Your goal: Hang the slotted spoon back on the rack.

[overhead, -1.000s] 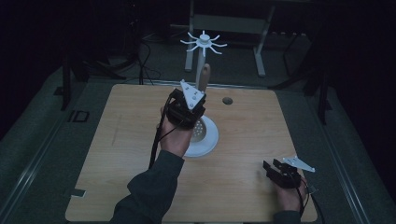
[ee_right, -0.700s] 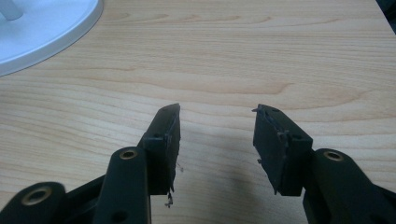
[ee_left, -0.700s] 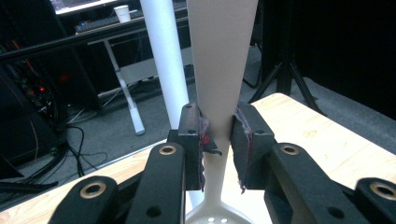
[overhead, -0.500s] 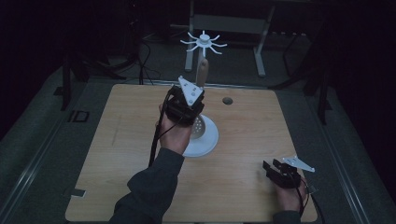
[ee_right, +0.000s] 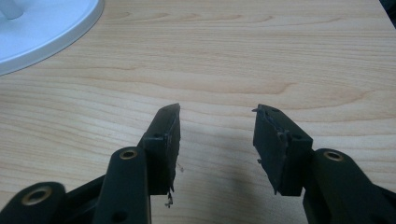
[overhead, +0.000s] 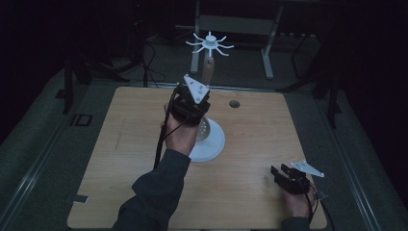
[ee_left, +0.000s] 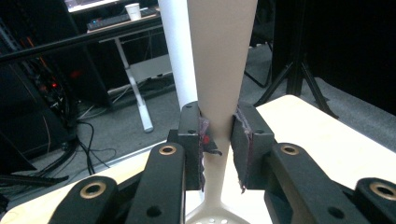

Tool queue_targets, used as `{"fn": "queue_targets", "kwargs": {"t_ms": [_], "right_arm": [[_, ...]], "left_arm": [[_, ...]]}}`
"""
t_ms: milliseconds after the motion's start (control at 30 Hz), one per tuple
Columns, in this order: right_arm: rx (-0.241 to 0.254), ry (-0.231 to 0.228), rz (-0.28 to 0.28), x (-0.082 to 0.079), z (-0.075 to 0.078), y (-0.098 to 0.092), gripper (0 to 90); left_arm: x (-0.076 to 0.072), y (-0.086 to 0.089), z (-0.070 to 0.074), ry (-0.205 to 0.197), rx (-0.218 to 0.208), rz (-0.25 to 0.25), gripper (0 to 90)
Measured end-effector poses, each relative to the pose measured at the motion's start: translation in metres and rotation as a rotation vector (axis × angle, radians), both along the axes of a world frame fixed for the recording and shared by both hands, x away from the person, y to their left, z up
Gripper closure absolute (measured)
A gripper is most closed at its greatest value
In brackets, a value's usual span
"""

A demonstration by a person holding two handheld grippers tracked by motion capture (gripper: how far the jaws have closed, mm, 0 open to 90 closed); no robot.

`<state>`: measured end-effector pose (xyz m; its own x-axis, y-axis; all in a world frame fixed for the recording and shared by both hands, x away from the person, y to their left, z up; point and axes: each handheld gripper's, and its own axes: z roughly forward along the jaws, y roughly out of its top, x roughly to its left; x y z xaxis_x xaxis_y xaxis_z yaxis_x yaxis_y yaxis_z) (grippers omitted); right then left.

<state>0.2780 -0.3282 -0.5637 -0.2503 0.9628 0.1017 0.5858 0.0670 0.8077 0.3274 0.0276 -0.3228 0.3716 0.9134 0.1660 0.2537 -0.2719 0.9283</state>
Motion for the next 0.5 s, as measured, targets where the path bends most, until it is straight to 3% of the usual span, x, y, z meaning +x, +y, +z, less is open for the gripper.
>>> {"fn": "queue_targets", "kwargs": {"t_ms": [500], "right_arm": [[0.002, -0.002, -0.004, -0.0010, 0.0006, -0.0011, 50.8]], "left_arm": [[0.0050, 0.0015, -0.0003, 0.009, -0.002, 0.009, 74.8]]}}
